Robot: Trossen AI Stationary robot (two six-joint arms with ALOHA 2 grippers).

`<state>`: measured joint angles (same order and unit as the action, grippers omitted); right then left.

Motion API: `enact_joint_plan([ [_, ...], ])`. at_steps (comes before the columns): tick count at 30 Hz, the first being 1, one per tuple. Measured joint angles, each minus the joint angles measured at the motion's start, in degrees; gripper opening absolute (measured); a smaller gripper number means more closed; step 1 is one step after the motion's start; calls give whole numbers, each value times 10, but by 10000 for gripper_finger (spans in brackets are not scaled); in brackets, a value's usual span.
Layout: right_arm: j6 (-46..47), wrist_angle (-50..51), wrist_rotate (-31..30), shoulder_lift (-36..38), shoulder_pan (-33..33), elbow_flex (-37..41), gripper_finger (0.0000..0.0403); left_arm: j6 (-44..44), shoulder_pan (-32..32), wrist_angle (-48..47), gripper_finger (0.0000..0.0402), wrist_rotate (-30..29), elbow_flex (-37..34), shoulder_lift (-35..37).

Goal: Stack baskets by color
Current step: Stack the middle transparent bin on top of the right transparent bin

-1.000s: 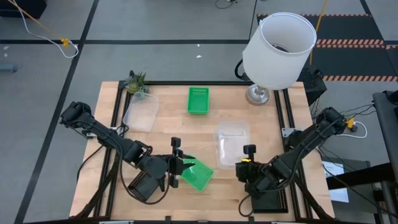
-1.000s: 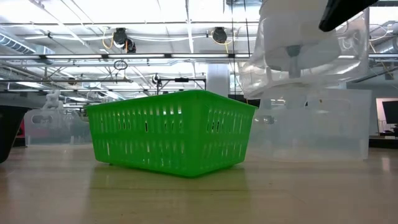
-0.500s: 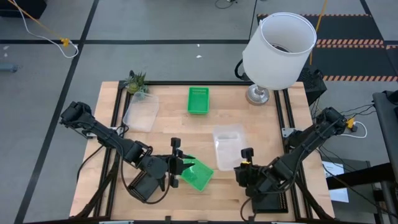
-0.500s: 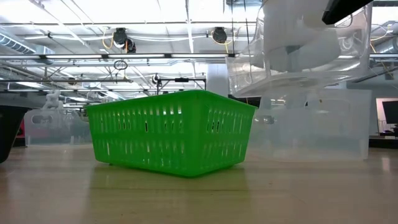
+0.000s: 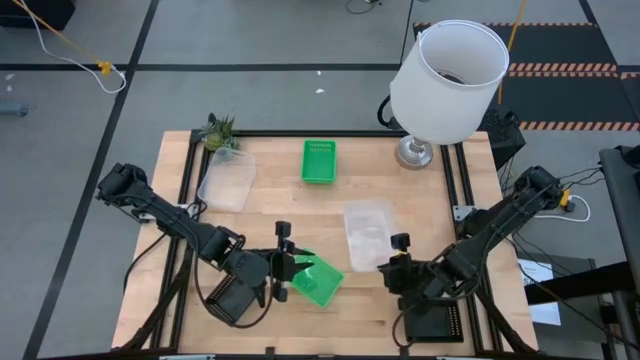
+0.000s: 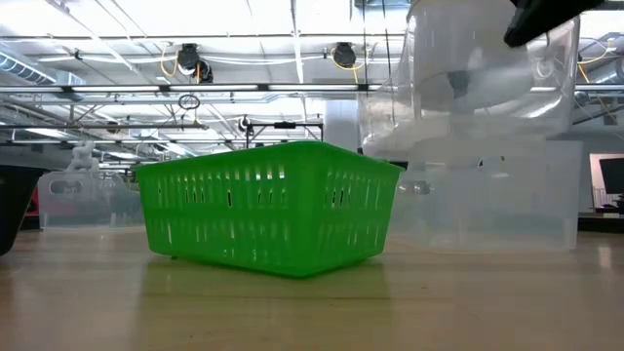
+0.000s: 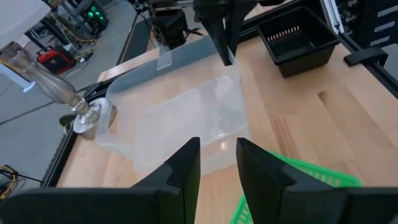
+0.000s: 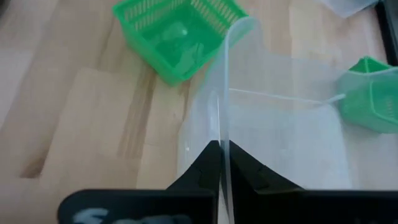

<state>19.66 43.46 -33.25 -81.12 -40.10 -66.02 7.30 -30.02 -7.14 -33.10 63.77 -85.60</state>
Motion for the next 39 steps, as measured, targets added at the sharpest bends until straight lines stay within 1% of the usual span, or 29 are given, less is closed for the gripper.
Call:
enact_joint_plan([
  [3, -2, 0, -12, 16, 0, 0, 4, 3, 0, 5, 106, 0, 0, 0],
  [8, -23, -1, -13, 24, 0, 3, 4, 3, 0, 5, 106, 0, 0, 0],
  [12, -28, -7, -12, 24, 3, 37, 4, 2, 0, 5, 106, 0, 0, 0],
  [16, -26, -44, -12, 29, 10, 79, 4, 1, 0, 5, 106, 1, 0, 0],
  [22, -60, -124, 19, 55, 28, 123, 4, 3, 0, 5, 106, 1, 0, 0],
  [27, -56, -137, 47, 66, 39, 136, 4, 3, 0, 5, 106, 1, 0, 0],
  [39, -48, -185, 51, 66, 44, 173, 4, 1, 0, 5, 106, 3, 0, 0],
])
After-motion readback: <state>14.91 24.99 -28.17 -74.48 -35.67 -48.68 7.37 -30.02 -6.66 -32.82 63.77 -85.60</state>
